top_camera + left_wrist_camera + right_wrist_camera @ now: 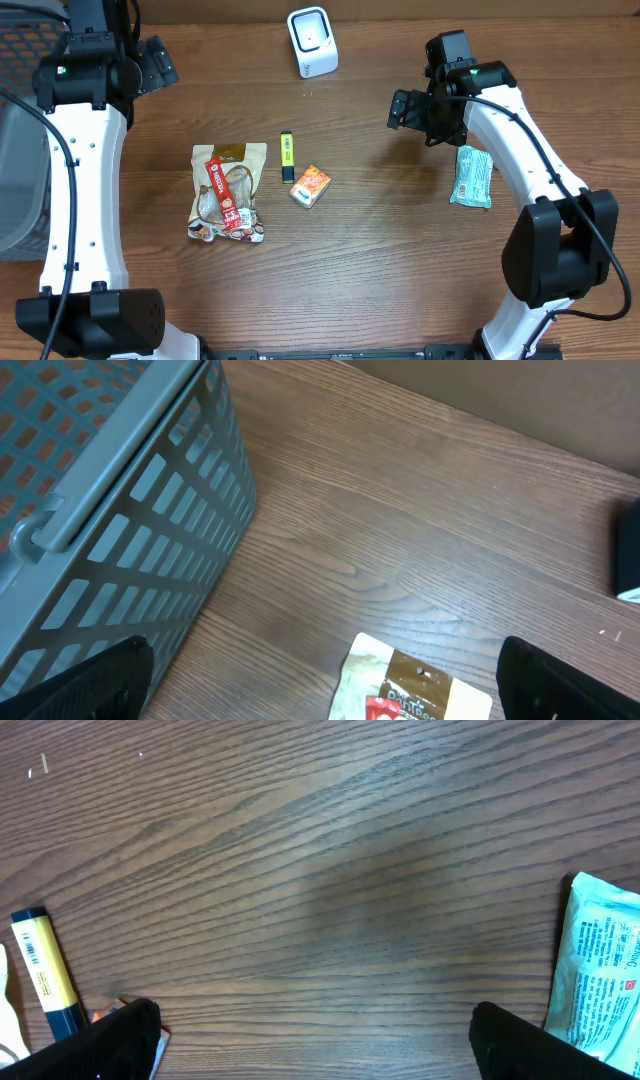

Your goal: Scan the item barcode

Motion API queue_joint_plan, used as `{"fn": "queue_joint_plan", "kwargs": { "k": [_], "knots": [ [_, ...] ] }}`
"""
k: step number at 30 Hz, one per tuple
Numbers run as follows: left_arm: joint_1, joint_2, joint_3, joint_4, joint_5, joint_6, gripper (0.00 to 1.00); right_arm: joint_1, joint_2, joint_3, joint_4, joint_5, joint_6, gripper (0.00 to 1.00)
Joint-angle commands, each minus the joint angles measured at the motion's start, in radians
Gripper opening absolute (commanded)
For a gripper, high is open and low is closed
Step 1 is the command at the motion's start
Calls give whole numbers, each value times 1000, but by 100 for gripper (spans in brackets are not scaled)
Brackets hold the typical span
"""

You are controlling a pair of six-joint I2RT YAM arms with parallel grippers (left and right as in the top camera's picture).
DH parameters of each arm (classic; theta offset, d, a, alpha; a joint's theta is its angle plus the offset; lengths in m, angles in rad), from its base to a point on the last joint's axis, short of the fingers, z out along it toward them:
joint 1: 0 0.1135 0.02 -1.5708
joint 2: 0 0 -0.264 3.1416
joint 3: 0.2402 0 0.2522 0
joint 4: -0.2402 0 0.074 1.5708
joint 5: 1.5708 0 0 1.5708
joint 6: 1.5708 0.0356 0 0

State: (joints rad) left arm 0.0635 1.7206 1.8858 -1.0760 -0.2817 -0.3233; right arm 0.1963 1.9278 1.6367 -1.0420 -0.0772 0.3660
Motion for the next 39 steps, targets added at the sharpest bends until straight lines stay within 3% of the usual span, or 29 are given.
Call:
{"fn": "queue_joint_plan", "kwargs": {
  "k": [1, 20, 26, 39],
  "knots": [
    [-1, 10, 8, 3, -13, -14, 100, -1, 4, -8, 4, 13, 1, 100],
    [-1, 10, 8, 3, -13, -14, 100, -1, 4, -8, 21, -52, 6, 100],
    [-1, 10, 8, 3, -13, -14, 100, 1, 4, -8, 25, -184, 6, 85],
    [-1, 10, 8, 3, -13, -14, 100, 178, 4, -140, 85, -257, 335, 81]
  ]
}}
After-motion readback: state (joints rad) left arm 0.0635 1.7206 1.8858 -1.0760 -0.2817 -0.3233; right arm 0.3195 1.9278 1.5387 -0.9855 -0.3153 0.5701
